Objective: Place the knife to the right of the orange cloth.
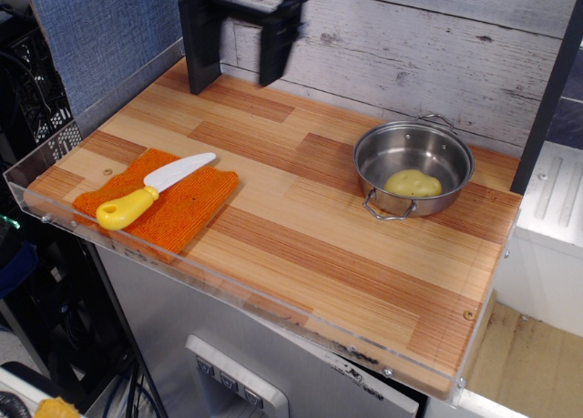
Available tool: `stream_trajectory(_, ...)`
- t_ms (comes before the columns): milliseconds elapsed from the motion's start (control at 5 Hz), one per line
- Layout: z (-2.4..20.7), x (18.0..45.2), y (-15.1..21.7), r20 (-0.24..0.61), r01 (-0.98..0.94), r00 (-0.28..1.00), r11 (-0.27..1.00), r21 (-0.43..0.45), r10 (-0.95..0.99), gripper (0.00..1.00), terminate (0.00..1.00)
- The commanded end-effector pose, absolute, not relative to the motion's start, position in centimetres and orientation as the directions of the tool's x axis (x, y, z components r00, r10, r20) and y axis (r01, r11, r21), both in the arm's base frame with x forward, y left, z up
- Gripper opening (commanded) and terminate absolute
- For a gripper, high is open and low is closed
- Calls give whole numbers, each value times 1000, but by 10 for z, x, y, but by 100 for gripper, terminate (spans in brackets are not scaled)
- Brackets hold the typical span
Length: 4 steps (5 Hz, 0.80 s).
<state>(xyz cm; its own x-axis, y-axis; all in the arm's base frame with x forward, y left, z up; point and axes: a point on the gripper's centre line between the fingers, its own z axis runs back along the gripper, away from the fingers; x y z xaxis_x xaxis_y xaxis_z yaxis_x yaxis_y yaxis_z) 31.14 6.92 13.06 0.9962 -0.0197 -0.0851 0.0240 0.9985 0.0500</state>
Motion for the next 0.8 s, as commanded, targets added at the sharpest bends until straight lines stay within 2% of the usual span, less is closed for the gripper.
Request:
stream_trajectory(0, 128, 264, 98, 43, 35, 998, 997, 64, -38, 100, 0)
stream_trajectory(200, 110, 257, 105, 84, 36, 996, 995, 94, -44, 100, 0)
stream_trajectory(600, 79, 250, 120, 49, 45, 997, 988, 145, -52, 100, 0)
